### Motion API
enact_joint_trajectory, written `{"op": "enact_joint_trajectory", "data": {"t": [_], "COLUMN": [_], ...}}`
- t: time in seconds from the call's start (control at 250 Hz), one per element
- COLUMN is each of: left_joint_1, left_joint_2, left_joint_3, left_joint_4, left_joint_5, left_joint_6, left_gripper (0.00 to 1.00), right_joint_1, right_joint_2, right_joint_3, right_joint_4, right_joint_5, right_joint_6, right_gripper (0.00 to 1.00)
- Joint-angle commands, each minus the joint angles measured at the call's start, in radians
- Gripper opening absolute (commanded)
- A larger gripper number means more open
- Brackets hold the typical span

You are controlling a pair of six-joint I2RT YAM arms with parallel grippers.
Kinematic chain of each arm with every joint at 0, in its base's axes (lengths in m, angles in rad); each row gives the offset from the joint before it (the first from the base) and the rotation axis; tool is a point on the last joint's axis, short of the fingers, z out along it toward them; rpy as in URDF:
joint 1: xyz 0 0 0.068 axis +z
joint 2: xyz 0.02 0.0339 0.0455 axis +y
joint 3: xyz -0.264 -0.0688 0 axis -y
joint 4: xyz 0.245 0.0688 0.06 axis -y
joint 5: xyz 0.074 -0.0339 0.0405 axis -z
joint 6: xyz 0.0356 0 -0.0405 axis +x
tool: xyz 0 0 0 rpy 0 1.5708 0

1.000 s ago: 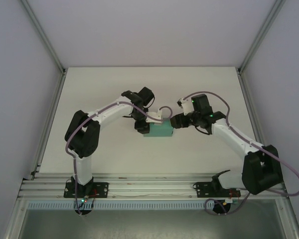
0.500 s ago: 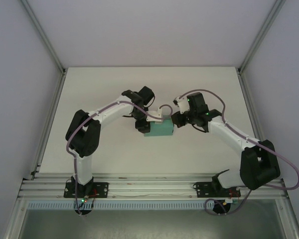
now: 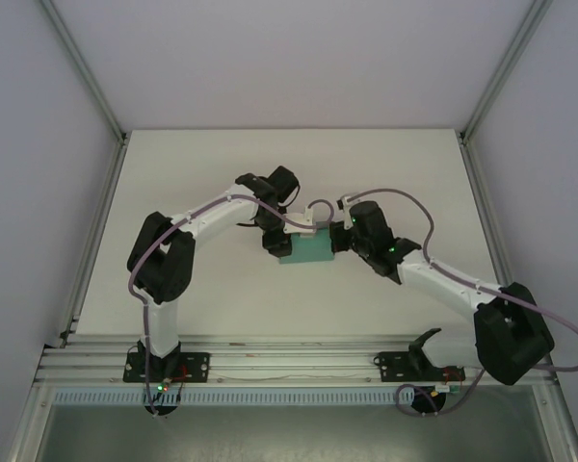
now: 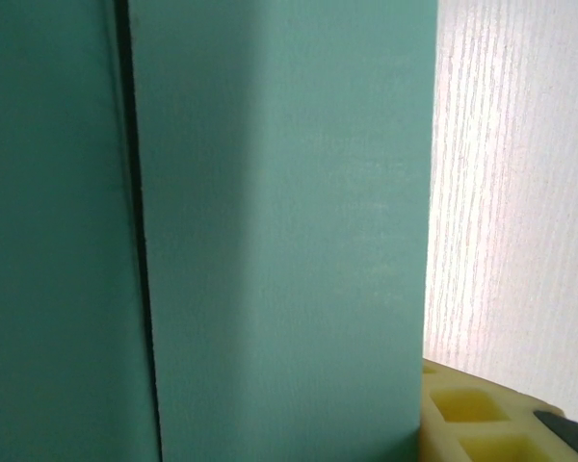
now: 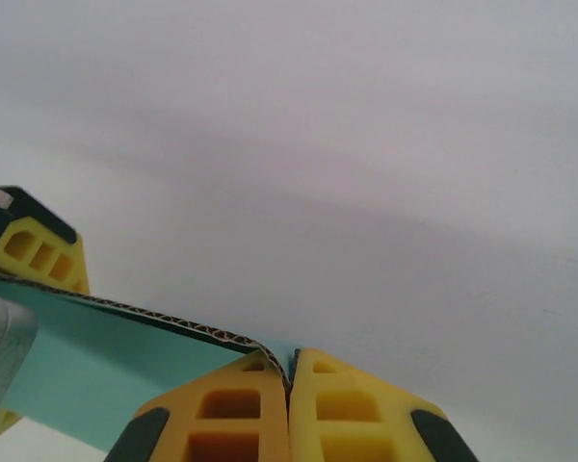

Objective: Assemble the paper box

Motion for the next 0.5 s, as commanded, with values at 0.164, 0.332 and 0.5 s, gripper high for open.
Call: {"op": "enact_joint_trajectory", "data": {"t": [0.164, 0.332, 0.5], "left_joint_1": [0.0, 0.0, 0.0], "left_joint_2": [0.017, 0.015, 0.006], "left_joint_3": [0.009, 0.004, -0.007], "left_joint_4": [-0.025, -0.036, -0.026], "left_joint_5": [0.017, 0.004, 0.005], "left_joint_6": [-0.016, -0.015, -0.017], "left_gripper": [0.48, 0.48, 0.48], "right_joint_1": [0.084, 0.085, 0.086], "right_joint_2": [0.007, -0.017, -0.039], "right_joint_3": [-0.09, -0.13, -0.143], "right_joint_4": [0.169, 0.176, 0.17], "right_joint_5": [0.24, 0.284, 0.303], "right_joint_6": [-0.038, -0.099, -0.126], "right_gripper": [0.01, 0.01, 0.01]}}
